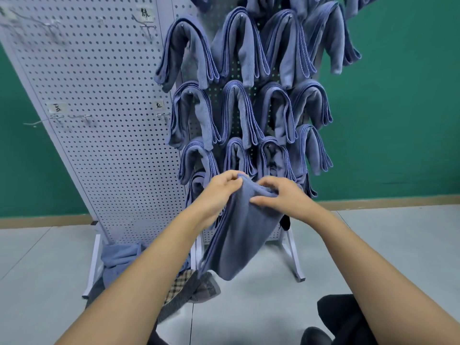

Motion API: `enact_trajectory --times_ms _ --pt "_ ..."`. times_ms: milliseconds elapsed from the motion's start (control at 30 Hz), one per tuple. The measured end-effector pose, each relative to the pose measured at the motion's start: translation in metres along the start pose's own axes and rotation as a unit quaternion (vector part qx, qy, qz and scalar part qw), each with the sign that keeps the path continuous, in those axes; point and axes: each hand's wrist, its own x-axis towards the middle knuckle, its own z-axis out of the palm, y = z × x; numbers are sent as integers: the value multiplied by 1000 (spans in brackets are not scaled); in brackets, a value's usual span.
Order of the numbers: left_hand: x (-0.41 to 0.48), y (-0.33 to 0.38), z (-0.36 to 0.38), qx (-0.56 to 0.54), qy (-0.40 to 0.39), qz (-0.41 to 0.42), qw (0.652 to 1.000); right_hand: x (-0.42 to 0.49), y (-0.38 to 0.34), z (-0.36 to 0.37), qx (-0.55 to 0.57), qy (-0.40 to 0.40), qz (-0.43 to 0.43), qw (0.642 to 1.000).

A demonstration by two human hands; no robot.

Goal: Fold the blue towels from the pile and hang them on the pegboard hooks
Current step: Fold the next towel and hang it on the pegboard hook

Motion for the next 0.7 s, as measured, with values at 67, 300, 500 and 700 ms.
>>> enact_trajectory --times_ms 67,300,500,700 --pt "3 0 -3 -24 24 -14 999 3 -2 3 -9 -10 -19 1000" --pt "-2 -11 -9 -116 163 -103 974 23 -31 -8 -68 50 -30 996" --pt "-31 -37 9 -181 168 -234 940 19 -73 -49 -41 65 -27 997" --pt "-39 -49 25 -295 101 -319 895 13 -127 -114 48 154 -76 984"
